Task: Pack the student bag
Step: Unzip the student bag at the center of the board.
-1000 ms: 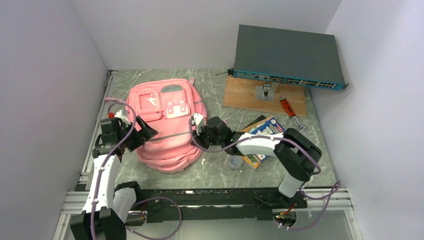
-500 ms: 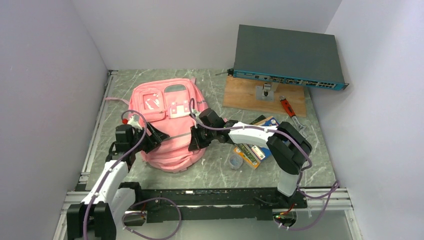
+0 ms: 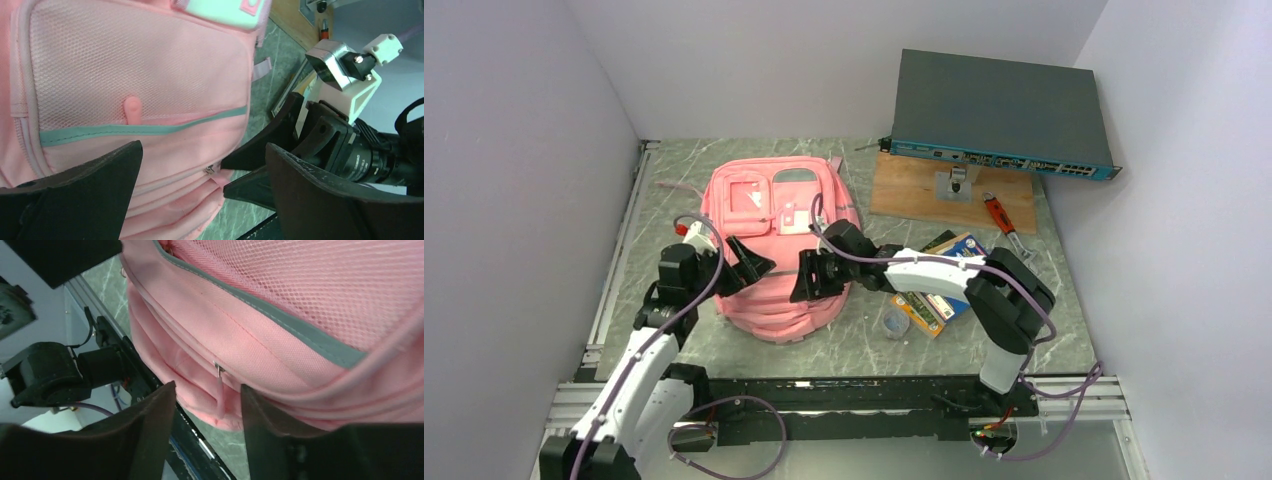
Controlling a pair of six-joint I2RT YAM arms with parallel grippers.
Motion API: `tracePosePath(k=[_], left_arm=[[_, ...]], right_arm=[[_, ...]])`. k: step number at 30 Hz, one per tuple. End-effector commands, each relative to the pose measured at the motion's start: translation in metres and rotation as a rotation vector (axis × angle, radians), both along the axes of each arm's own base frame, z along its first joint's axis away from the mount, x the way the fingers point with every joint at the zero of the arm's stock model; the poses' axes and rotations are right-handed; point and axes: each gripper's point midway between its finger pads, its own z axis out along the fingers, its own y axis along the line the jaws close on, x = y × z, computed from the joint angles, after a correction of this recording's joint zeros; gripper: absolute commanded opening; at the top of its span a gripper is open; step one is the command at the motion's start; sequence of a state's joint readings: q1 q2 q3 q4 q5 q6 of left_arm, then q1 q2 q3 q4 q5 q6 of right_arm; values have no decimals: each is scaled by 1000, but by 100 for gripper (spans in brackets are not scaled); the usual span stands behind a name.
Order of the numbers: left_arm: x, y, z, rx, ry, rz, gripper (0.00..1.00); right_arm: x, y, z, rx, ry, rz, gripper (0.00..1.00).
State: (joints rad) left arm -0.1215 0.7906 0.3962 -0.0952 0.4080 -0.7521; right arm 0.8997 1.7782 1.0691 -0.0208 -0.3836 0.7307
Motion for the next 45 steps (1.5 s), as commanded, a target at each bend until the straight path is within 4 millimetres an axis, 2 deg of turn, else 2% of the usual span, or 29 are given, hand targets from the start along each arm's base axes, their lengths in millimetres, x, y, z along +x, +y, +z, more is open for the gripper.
tracePosePath(k=[1, 6, 9, 15, 21, 26, 29, 35, 39, 45], left_arm=[[-13, 7, 24, 102, -53, -43, 100], [-28, -4, 33, 91, -62, -117, 100], [-33, -14, 33, 91, -53, -140, 94], [-34, -28, 32, 190, -32, -139, 85], [-36, -46, 40, 288, -28, -158, 86], [-39, -65, 38, 310, -11, -198, 86], [-43, -77, 35, 313, -10, -222, 85], [-46, -89, 20, 348, 12, -251, 77], [-46, -92, 12, 370, 26, -257, 70], [-45, -93, 2, 416, 47, -255, 57]], right_arm=[[20, -19, 33, 28, -97, -127, 59], [36, -46, 27, -15, -8, -336, 65], [47, -52, 24, -31, 8, -406, 66], [57, -50, 19, -6, 54, -493, 66], [63, -47, 8, -1, 74, -535, 66], [66, -41, -2, 20, 108, -563, 62], [66, -37, 0, 55, 123, -572, 54], [62, -35, 18, 113, 138, -575, 28], [56, -31, 31, 174, 182, -571, 2], [56, -38, 57, 258, 212, -642, 0]])
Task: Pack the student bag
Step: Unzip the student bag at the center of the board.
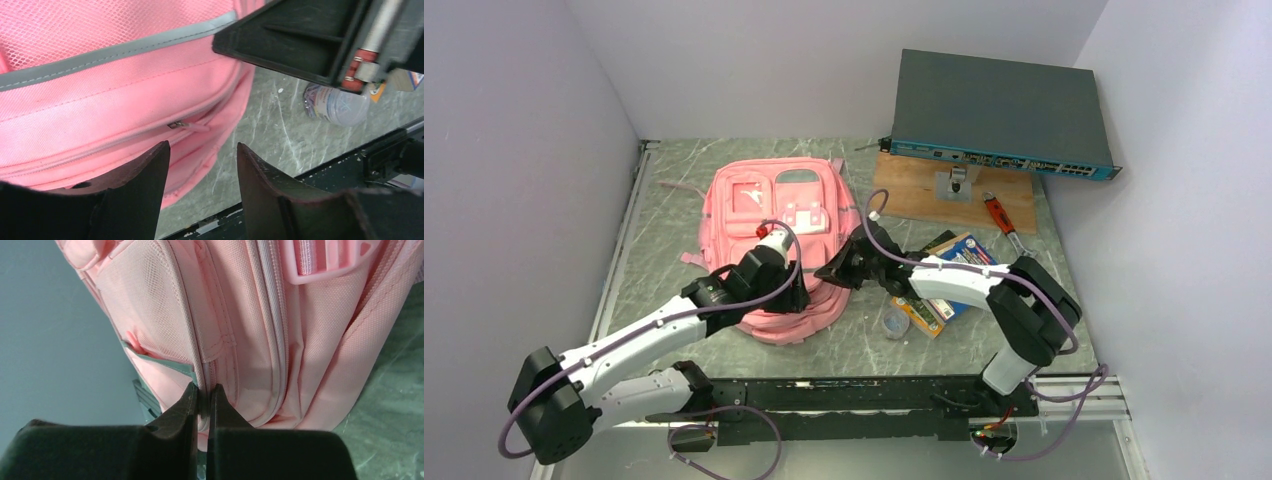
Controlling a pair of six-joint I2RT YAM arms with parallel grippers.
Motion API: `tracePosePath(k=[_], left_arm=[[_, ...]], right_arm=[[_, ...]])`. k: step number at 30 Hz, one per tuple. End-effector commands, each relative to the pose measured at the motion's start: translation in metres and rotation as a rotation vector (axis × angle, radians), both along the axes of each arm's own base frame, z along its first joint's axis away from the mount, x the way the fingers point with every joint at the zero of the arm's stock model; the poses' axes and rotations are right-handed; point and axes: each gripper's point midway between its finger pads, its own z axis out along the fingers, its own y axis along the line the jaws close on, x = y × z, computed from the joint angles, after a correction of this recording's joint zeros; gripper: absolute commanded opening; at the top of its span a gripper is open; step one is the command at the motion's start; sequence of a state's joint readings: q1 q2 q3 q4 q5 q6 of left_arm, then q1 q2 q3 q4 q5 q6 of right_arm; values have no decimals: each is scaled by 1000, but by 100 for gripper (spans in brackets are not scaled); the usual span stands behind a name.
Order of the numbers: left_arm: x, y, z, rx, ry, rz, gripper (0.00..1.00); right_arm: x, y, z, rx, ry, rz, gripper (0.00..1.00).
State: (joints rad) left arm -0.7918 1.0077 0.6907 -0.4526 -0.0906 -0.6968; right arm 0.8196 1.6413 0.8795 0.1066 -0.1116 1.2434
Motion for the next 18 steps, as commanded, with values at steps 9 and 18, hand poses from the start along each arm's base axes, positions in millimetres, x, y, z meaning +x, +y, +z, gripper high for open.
tracePosePath(k=[9, 18], left_arm=[[18, -21, -1, 30, -31, 65, 47], [25, 9, -12, 142, -39, 232, 22]], right_arm=[[6, -1, 60, 208, -1, -142, 0], [8, -11, 59, 199, -23, -162, 0]])
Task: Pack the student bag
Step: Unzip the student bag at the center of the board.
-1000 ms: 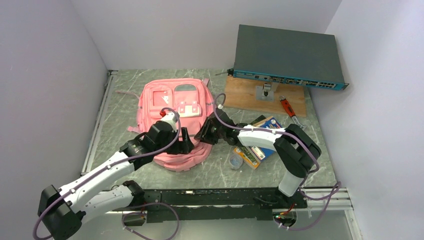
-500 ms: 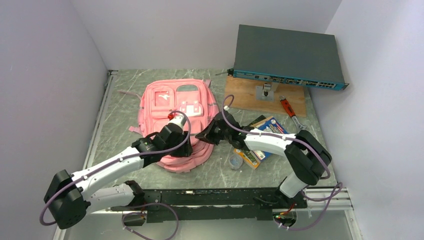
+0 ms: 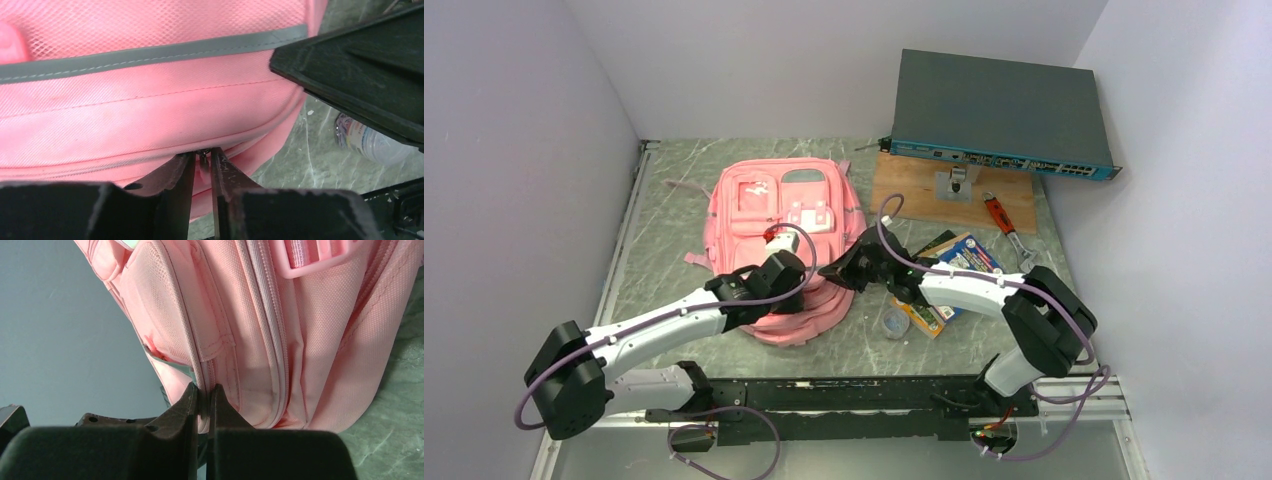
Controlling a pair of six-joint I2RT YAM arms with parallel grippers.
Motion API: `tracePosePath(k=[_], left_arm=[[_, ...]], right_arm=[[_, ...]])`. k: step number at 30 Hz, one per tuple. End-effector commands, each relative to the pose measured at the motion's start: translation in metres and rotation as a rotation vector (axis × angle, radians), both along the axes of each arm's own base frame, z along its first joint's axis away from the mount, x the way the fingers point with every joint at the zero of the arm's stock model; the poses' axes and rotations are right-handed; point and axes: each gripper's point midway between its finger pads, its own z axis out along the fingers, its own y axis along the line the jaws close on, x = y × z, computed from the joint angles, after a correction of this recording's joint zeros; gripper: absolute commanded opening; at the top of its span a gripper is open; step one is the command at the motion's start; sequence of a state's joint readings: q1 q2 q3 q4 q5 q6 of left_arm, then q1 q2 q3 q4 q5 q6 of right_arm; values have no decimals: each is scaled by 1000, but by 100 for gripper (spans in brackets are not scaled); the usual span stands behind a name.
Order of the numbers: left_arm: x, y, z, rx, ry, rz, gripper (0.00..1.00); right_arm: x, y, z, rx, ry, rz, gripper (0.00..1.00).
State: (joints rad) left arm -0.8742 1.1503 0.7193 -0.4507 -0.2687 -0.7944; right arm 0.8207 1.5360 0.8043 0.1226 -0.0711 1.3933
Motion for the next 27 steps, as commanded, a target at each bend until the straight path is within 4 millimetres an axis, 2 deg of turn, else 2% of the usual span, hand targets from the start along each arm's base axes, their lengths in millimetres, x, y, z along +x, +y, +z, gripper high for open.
tracePosePath(k=[1, 7, 10, 12, 16, 22, 27], left_arm=[[15, 18, 12, 48, -60, 133, 20], [2, 56, 1, 139, -51, 197, 10], [0, 77, 1, 175, -44, 233, 0], [2, 92, 2, 193, -35, 275, 0], [10, 119, 4, 212, -20, 348, 0], [32, 160, 3, 234, 33, 455, 0], [54, 172, 10, 261, 66, 452, 0]], right_arm=[[14, -1, 38, 92, -83, -39, 0], [28, -27, 41, 115, -175, 31, 0], [31, -40, 40, 117, -226, 120, 0], [34, -50, 38, 114, -243, 168, 0], [30, -59, 33, 126, -249, 279, 0], [28, -61, 29, 85, -269, 375, 0], [31, -59, 27, 60, -285, 426, 0]])
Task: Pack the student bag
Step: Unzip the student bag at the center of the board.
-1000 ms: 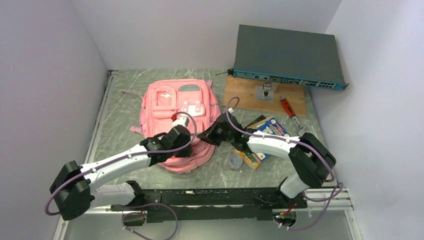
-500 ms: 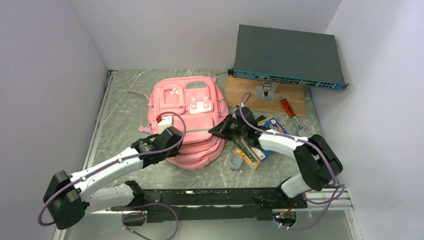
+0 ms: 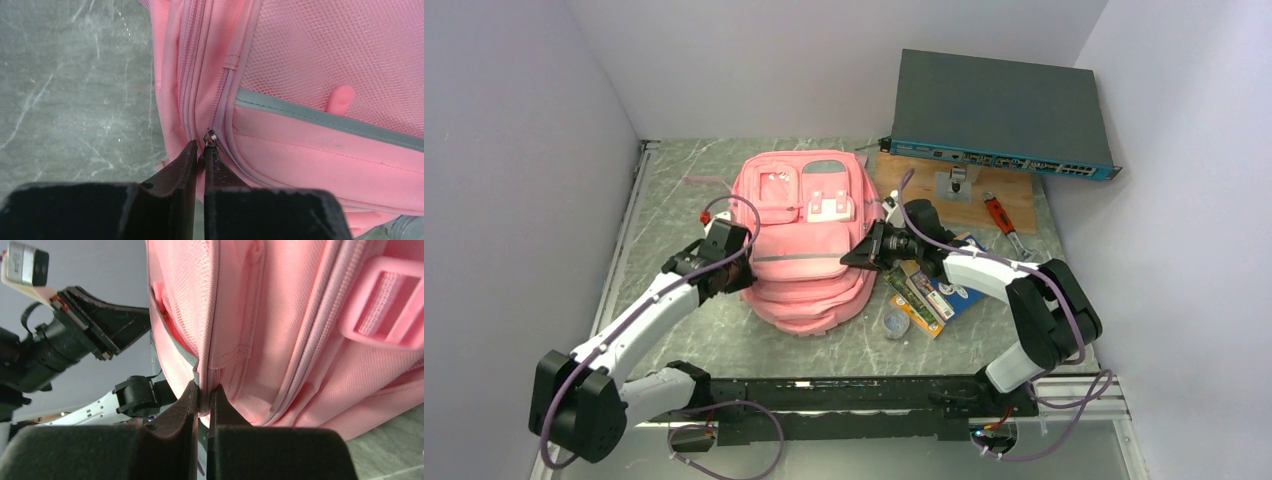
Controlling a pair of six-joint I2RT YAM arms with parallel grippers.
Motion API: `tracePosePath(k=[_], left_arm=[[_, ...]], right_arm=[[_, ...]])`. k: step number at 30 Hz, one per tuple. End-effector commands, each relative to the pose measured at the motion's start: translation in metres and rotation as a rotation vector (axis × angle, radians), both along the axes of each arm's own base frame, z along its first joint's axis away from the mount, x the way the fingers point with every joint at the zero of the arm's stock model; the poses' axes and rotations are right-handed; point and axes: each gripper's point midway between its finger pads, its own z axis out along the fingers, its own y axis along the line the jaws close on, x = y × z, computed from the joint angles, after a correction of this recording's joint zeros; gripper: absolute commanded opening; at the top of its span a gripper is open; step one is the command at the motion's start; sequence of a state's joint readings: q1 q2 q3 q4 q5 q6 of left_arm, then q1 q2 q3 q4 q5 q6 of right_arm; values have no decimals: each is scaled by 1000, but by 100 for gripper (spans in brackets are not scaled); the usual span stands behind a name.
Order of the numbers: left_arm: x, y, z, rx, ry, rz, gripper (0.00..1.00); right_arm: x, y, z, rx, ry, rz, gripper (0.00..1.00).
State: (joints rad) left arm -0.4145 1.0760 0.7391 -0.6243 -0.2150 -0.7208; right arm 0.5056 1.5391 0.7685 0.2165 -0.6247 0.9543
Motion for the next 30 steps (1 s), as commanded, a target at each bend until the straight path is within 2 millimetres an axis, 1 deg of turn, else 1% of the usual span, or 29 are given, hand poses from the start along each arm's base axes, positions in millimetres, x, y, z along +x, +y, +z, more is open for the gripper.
tracePosePath(k=[1, 4, 7, 8, 9, 10, 11, 12, 13, 15, 17, 19, 22, 24, 25, 27, 28, 30], left_arm=[[16, 52, 9, 201, 27, 68, 0], [23, 49, 17, 180, 6, 62, 0], [16, 39, 22, 95, -35, 54, 0], [13, 33, 23, 50, -56, 40, 0], [8, 27, 21, 7, -72, 25, 0], [4, 20, 21, -41, -91, 7, 0], [0, 13, 21, -87, -107, -11, 0], [-3, 7, 20, -123, -117, -30, 0], [-6, 1, 20, -156, -126, -53, 0], [-12, -4, 19, -185, -117, -71, 0], [-15, -6, 20, -192, -105, -85, 0], [-15, -6, 21, -190, -97, -93, 0], [-15, -10, 28, -201, -111, -117, 0], [-15, -11, 33, -212, -131, -128, 0], [-16, -12, 36, -217, -141, -130, 0], [-16, -12, 39, -223, -155, -133, 0], [-17, -13, 40, -226, -159, -137, 0], [-18, -12, 39, -224, -160, -138, 0]], right_arm=[[14, -6, 13, -14, -106, 50, 0], [19, -4, 16, -11, -117, 46, 0], [26, -6, 21, -38, -181, 30, 0], [25, -6, 22, -70, -211, 32, 10], [24, -4, 22, -129, -250, 33, 27], [21, -3, 20, -210, -290, 43, 41], [17, -1, 17, -300, -337, 60, 51], [14, -1, 16, -382, -383, 70, 57], [14, -3, 15, -472, -435, 63, 60], [8, -3, 14, -597, -516, 71, 62], [2, 2, 20, -679, -633, 88, 65], [-12, 20, 28, -721, -773, 163, 66], [-37, 53, 36, -799, -1060, 359, 67], [-54, 73, 35, -851, -1234, 476, 67], [-58, 82, 33, -880, -1302, 512, 67], [-61, 94, 34, -905, -1390, 543, 67], [-59, 103, 35, -904, -1412, 537, 66], [-54, 113, 36, -926, -1432, 527, 65]])
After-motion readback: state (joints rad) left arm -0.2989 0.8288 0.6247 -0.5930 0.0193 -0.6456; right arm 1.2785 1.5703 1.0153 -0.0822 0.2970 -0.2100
